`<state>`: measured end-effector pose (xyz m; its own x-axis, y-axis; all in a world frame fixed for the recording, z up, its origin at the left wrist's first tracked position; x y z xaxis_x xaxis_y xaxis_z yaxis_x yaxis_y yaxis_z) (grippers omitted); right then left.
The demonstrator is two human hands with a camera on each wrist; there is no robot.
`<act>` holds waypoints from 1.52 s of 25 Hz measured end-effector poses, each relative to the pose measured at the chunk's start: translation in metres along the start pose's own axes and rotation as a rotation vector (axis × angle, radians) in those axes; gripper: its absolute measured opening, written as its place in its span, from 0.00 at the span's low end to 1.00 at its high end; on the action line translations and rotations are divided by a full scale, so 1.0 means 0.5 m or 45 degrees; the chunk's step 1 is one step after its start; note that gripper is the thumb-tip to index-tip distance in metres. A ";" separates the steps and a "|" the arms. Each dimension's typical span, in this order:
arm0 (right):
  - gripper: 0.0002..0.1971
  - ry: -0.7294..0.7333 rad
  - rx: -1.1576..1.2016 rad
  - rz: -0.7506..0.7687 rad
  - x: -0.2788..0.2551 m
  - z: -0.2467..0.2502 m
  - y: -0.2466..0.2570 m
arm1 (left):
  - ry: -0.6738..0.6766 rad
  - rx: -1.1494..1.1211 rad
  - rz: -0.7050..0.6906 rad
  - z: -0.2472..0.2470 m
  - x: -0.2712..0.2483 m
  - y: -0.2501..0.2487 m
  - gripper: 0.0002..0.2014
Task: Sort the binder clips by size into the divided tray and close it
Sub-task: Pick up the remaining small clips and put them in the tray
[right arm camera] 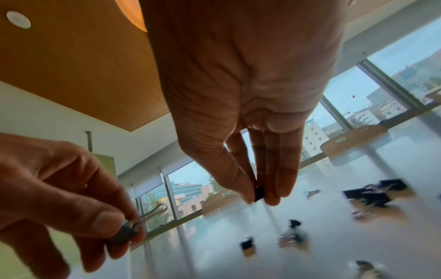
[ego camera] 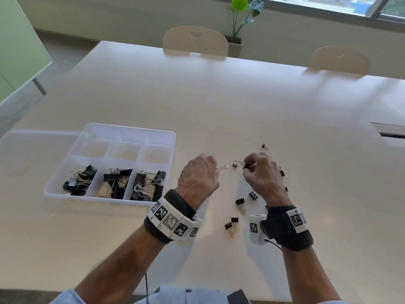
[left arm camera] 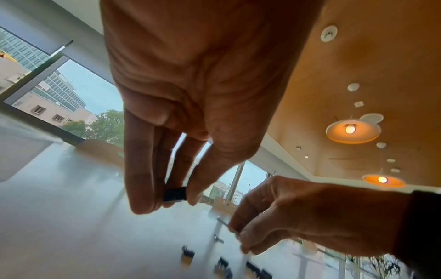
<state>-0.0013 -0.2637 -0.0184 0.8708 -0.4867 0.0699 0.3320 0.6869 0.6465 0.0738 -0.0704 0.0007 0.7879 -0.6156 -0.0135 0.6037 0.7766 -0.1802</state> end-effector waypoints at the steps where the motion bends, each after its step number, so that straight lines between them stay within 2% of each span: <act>1: 0.09 -0.009 0.051 0.042 0.005 -0.011 0.027 | -0.039 -0.010 0.014 0.014 -0.002 0.014 0.14; 4: 0.09 0.010 0.198 0.195 0.024 -0.056 0.119 | -0.135 0.057 0.110 0.057 -0.002 0.081 0.15; 7: 0.11 0.076 0.241 0.275 0.045 -0.107 0.204 | -0.116 0.059 0.348 0.099 0.005 0.166 0.13; 10: 0.13 0.161 0.161 0.338 0.062 -0.157 0.280 | -0.057 0.063 0.530 0.115 0.008 0.239 0.14; 13: 0.15 0.246 0.068 0.359 0.083 -0.205 0.331 | 0.005 0.115 0.613 0.105 0.018 0.277 0.16; 17: 0.16 0.278 0.039 0.364 0.091 -0.236 0.347 | 0.056 0.128 0.618 0.100 0.023 0.289 0.22; 22: 0.14 0.246 0.093 0.318 0.067 -0.191 0.294 | 0.015 0.133 0.492 0.107 0.009 0.273 0.24; 27: 0.08 0.144 0.178 0.144 0.037 -0.087 0.176 | -0.058 0.028 0.267 0.104 0.007 0.172 0.19; 28: 0.08 0.123 0.192 0.109 0.027 -0.063 0.142 | -0.036 0.025 0.211 0.095 0.010 0.148 0.19; 31: 0.21 0.093 0.180 -0.002 -0.007 0.001 0.036 | 0.037 0.009 0.033 0.074 0.011 0.085 0.18; 33: 0.26 0.101 0.140 -0.051 -0.032 0.037 -0.023 | 0.107 -0.039 -0.172 0.056 0.007 0.048 0.17; 36: 0.28 0.216 0.058 -0.035 -0.071 0.069 -0.079 | 0.299 -0.109 -0.541 0.013 0.000 -0.006 0.19; 38: 0.26 0.279 0.034 -0.026 -0.086 0.071 -0.107 | 0.399 -0.080 -0.650 -0.019 0.005 -0.034 0.21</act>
<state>-0.0691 -0.2987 -0.0292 0.9229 -0.3694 -0.1081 0.3430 0.6619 0.6665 0.0645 -0.0864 -0.0055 0.3215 -0.9260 -0.1979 0.8803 0.3693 -0.2979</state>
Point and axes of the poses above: each hand's wrist, its own x-axis towards the middle knuckle, its own z-axis out of the back of the hand, y = z × x, the point moved 1 cm from there along x, towards the middle knuckle, and after that the axes turned 11 degrees about x, right-handed, at the moved point
